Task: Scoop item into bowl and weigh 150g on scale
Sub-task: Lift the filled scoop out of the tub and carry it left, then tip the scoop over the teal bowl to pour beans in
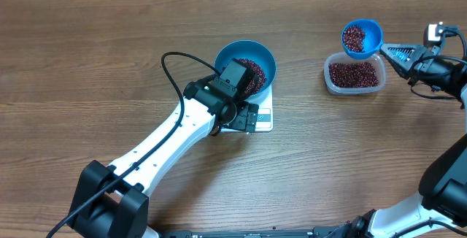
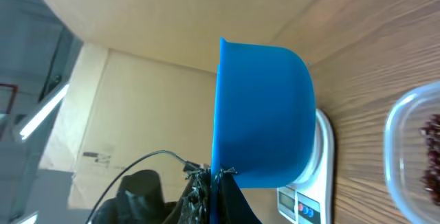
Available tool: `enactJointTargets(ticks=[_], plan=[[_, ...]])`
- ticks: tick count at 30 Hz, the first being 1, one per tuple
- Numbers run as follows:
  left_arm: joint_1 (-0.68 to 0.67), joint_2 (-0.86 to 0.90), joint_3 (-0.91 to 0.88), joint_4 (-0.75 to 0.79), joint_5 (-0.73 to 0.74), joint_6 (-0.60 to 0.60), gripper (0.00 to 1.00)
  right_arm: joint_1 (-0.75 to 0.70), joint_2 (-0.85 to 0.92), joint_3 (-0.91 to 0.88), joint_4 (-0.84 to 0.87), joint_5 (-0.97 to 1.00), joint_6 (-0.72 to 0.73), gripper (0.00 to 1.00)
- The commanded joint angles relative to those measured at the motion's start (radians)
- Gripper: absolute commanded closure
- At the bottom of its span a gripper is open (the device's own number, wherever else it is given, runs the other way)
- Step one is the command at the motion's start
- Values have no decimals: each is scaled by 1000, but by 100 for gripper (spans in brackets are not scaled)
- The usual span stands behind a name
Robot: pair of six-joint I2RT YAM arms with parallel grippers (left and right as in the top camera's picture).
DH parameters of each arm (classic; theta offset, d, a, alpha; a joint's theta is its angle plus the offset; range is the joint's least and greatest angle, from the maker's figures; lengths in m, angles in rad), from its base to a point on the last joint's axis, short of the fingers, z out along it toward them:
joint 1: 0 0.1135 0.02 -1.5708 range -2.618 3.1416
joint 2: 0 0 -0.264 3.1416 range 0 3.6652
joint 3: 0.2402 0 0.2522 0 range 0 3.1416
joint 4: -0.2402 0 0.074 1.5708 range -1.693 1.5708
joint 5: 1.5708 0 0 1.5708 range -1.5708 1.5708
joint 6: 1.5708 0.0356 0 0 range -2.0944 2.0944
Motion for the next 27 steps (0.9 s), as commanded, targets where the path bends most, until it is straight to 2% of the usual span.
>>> enactJointTargets(ticks=[1, 6, 8, 14, 17, 20, 27], plan=[[-7, 6, 10, 2, 1, -14, 0, 17, 3, 12, 4, -71, -3, 96], [-7, 6, 10, 2, 1, -14, 0, 106, 3, 13, 12, -64, 10, 96], [-7, 6, 10, 2, 1, -14, 0, 138, 3, 13, 42, -20, 68, 96], [-7, 6, 10, 2, 1, -14, 0, 291, -2, 15, 311, 81, 333, 96], [-7, 6, 10, 2, 1, -14, 0, 372, -11, 15, 427, 129, 402, 96], [-7, 6, 10, 2, 1, -14, 0, 453, -23, 15, 544, 167, 438, 96], [-7, 6, 10, 2, 1, -14, 0, 552, -40, 15, 700, 204, 411, 96]])
